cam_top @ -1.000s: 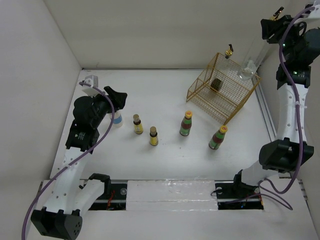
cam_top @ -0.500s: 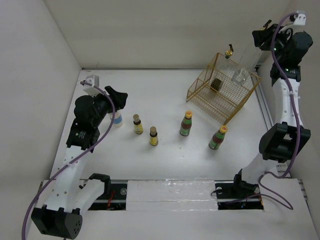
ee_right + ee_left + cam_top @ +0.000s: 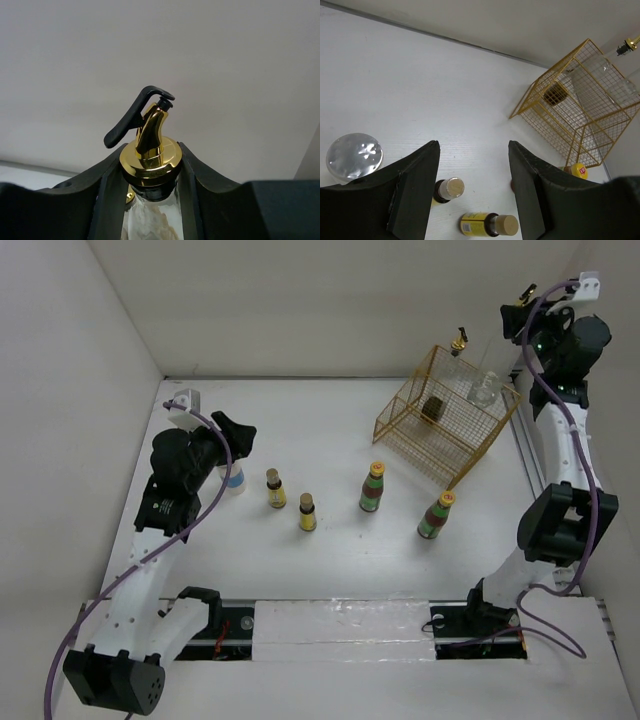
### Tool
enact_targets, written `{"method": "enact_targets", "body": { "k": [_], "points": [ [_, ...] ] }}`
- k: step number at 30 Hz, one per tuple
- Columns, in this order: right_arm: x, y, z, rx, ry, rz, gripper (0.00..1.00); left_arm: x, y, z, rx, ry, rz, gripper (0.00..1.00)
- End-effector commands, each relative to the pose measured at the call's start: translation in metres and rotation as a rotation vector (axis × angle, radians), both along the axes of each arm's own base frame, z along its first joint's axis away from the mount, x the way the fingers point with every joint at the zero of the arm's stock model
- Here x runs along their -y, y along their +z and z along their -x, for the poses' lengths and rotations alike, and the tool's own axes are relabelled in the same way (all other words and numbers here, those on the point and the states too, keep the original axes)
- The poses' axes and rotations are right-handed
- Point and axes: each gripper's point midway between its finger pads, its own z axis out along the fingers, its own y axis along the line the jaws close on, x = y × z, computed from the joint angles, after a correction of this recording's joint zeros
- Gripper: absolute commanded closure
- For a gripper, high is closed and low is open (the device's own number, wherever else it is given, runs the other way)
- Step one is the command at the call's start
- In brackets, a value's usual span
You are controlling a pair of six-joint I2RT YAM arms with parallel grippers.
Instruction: Organize the condiment bottles
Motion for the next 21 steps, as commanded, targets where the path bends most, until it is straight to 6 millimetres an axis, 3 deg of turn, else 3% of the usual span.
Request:
{"method": "enact_targets", "body": {
  "k": [1,13,17,21],
  "points": [
    [-0.012,0.057,0.027,0.205,-0.032,0.108,0.84,0.001,0.01,-0.002,0.044,-0.004,0.013,0.47],
    [-0.016,-0.017,0.015,0.105,0.013,0.08,0.84,0.002,0.01,-0.002,0.044,-0.013,0.014,0.47],
    [-0.017,-0.056,0.009,0.031,0.03,0.044,0.83,0.003,0.007,-0.003,0.035,-0.013,0.012,0.47],
    [-0.018,-0.074,0.009,0.003,0.036,0.019,0.82,0.006,0.007,-0.002,0.034,-0.032,0.015,0.47]
  ]
}}
